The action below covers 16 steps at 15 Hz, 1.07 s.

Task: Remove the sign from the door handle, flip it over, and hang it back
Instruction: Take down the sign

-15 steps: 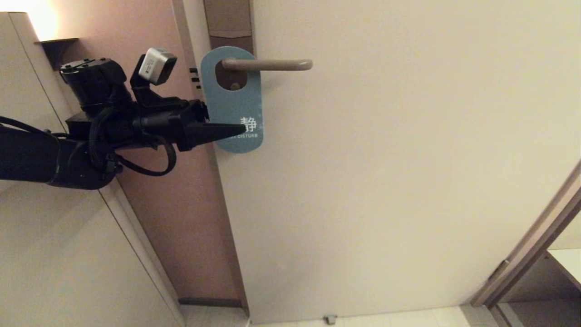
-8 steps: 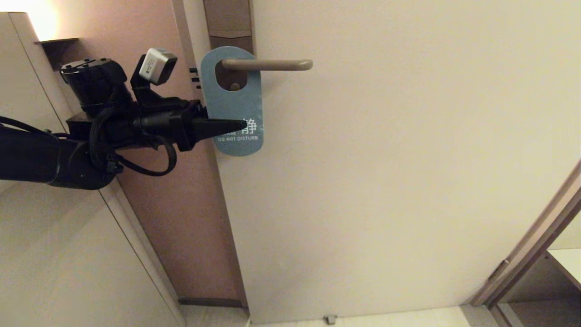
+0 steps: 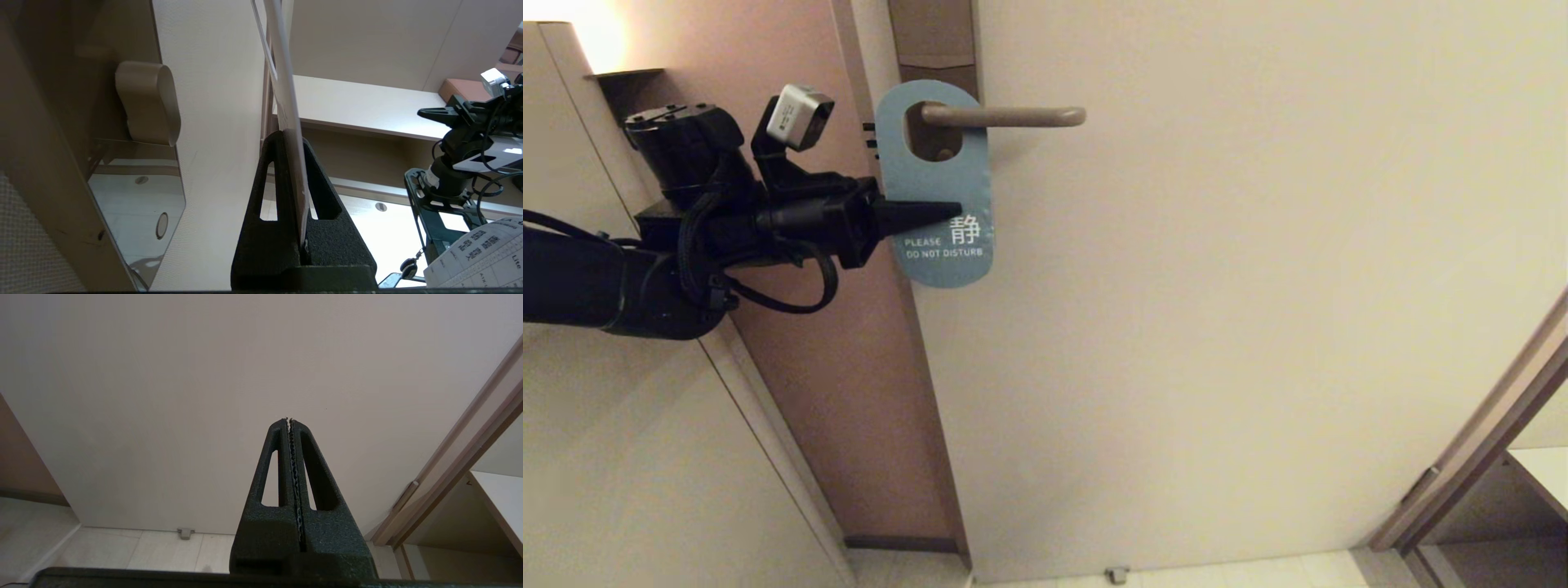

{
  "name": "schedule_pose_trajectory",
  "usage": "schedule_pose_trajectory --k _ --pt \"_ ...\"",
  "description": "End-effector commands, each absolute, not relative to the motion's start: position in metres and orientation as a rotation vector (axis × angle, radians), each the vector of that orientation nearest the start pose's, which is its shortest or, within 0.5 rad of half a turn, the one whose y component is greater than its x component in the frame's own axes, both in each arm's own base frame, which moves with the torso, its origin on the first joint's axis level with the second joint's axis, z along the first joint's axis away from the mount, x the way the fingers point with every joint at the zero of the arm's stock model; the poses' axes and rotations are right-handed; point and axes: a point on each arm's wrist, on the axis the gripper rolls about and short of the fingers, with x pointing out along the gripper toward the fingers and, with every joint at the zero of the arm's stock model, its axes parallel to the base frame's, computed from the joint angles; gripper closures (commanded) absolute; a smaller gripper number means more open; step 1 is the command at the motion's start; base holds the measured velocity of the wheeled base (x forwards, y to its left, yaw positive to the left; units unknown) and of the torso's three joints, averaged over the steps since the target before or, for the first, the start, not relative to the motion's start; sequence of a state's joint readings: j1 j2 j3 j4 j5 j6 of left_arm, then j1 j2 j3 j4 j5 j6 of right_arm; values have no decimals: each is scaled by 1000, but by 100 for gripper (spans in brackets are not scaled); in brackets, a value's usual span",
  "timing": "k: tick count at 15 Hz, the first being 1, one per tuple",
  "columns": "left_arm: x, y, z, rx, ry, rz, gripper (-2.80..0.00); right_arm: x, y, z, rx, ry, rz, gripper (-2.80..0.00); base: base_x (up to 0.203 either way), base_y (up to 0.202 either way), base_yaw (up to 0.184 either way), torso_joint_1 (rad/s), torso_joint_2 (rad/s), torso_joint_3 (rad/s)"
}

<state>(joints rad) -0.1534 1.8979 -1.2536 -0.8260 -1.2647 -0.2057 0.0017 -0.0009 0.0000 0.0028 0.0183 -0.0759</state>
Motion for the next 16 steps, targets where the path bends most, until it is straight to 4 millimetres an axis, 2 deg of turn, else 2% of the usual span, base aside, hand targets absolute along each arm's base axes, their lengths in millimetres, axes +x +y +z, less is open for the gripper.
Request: schedule_pose_trajectory --k 1,10,16 --pt "357 -77 258 -58 -32 -1430 0 -23 0 75 -77 2 21 0 0 0 0 0 0 0" --pt "344 -76 274 -52 -79 -1346 0 -23 0 75 -77 2 22 0 0 0 0 0 0 0" --pt "319 -75 275 -68 -70 -1305 0 -23 0 75 -77 2 22 0 0 0 0 0 0 0"
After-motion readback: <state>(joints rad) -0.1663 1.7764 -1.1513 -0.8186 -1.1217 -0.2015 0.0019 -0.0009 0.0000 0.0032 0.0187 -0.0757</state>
